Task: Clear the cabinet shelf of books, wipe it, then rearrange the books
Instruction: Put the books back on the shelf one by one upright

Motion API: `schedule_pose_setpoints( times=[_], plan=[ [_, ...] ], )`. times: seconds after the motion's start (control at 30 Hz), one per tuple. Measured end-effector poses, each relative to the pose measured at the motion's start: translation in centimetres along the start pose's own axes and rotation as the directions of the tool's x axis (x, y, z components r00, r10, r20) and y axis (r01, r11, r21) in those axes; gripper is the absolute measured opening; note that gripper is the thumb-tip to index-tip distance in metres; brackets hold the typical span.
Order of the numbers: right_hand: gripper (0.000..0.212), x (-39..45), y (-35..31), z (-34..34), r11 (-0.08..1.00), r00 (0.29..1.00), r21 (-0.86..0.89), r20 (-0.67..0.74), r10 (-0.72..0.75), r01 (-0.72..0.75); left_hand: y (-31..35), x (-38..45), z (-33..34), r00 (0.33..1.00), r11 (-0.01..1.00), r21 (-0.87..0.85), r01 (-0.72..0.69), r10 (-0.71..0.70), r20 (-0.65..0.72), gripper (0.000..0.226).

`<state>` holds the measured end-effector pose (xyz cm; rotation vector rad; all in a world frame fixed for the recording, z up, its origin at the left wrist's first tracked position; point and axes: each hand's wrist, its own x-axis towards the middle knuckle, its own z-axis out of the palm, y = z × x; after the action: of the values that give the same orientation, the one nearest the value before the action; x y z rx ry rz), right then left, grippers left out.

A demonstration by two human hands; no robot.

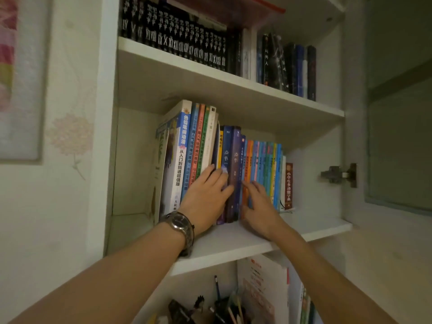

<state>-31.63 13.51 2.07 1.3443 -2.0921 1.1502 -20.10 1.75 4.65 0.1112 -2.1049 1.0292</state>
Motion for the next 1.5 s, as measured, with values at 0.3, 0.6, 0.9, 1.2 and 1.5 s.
schedule_pose_setpoints(
  times=[0.3,0.6,0.9,1.2,1.5],
  plan=[
    [0.078,1.3,1.9,0.4,0.99,0.989,0.1,0.101,-0.107,0.097,0.5,0.6,0.9,0.999,0.997,0.07,0.018,-0.021,0.034,0.056],
    [0.05,0.4,1.7,0.1,0.994,0.996,-0.097,0.077,0.049,-0.042,0.6,0.5,0.5,0.993,0.993,0.115,0.016,-0.029,0.115,0.059],
    [0.025,-4.8,-0.7,-3.7,0.936,0.994,-0.337,0.007,0.105,-0.097,0.4,0.2,-0.1,0.984,0.995,0.095,-0.001,-0.016,0.176,0.064],
    [0.015,-12.7,-3.2,-10.6,0.915,0.951,-0.324,0.111,0.287,-0.239,-0.1,0.3,-4.1,0.899,0.951,-0.311,-0.002,0.138,0.416,0.046],
    [0.015,-21.5,-6.6,-12.0,0.875,0.959,-0.391,-0.123,0.257,-0.285,3.8,-3.5,-10.9,0.986,0.813,-0.559,-0.164,0.153,-0.067,0.037]
  ],
)
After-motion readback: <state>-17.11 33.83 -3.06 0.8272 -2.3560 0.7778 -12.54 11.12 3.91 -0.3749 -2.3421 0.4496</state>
